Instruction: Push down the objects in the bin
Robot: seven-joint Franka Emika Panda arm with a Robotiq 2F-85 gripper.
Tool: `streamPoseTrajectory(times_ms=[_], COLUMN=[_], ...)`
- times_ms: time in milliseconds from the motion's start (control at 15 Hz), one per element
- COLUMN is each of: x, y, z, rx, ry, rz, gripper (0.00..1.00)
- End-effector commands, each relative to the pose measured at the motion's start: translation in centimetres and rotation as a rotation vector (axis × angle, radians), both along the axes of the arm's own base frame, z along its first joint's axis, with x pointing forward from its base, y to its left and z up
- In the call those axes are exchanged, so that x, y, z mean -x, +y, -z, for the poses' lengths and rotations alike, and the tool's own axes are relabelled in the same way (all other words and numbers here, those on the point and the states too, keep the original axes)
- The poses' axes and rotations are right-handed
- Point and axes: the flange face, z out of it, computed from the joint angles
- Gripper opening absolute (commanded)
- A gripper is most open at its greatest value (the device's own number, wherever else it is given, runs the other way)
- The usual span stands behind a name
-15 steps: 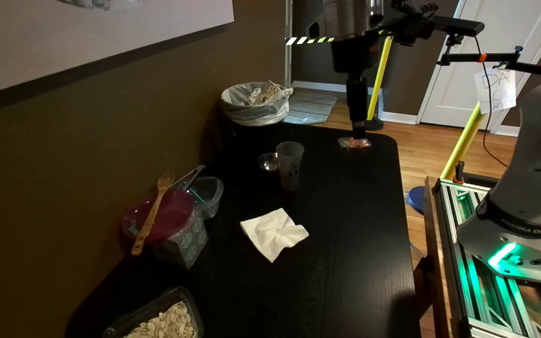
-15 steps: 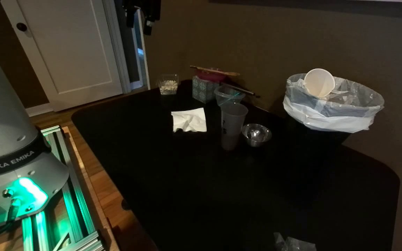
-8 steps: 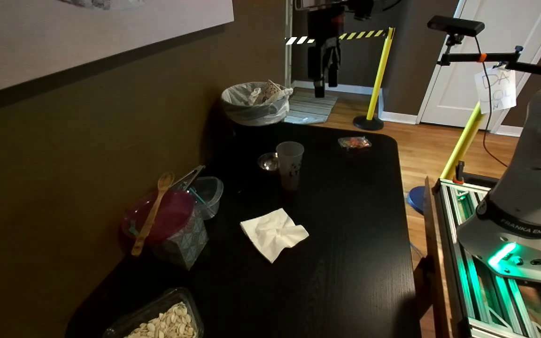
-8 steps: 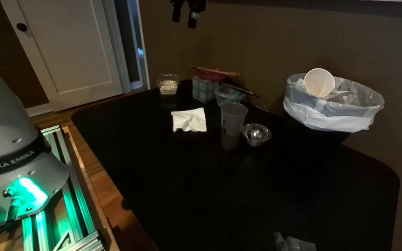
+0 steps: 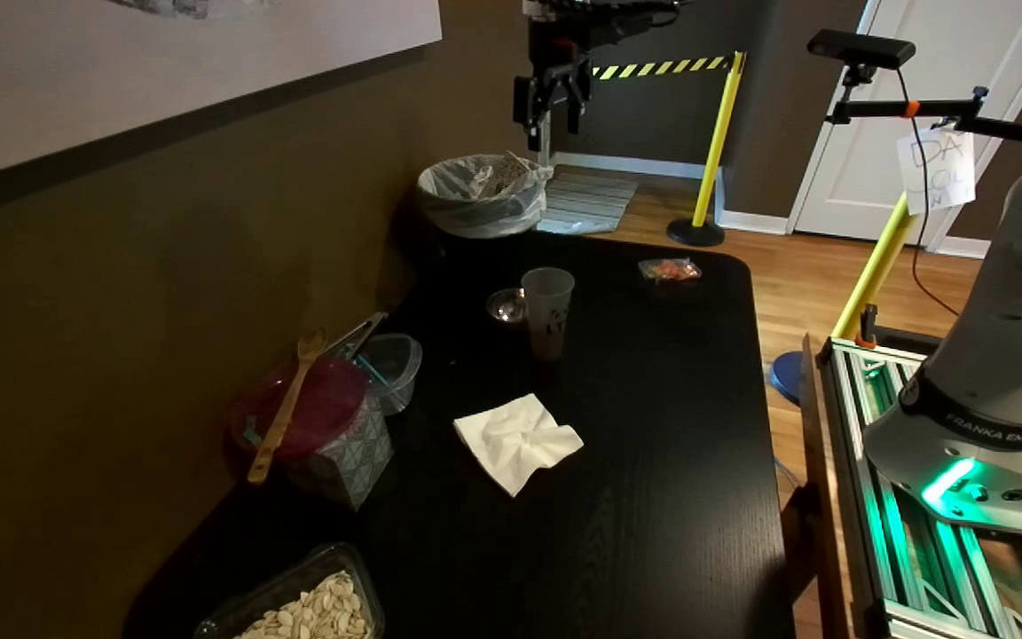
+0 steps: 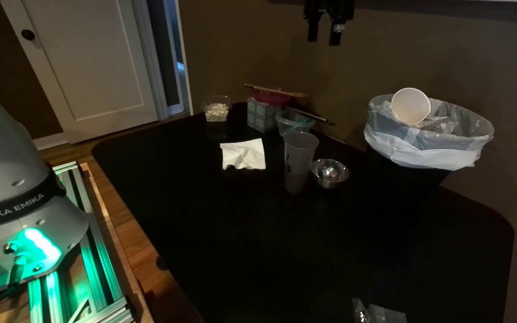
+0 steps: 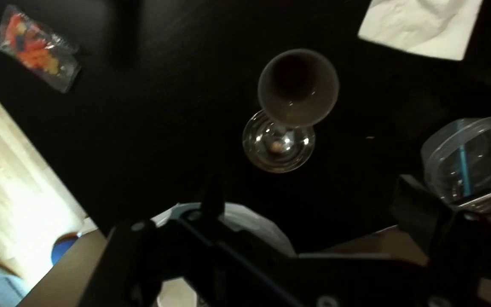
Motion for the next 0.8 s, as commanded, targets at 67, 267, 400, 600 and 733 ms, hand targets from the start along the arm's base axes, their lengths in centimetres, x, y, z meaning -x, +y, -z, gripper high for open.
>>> streamPoseTrajectory(times_ms=[67,267,400,600,733], x=[-3.8,-5.7,-7.2,-6.6,-7.4], y=[-2.0,-1.5,-1.2,-0.9,-1.0], z=[-0.3,-0.4,-0.1,-0.3,0.0], rx=[0.232,0.254,0.184,0.193,0.183], ry=[0.101,0.189,0.204,0.200,0.209], rz=[-0.059,-0.207,-0.315,-0.315,-0.340], gripper=[1.00,1.00,1.00,1.00,1.00])
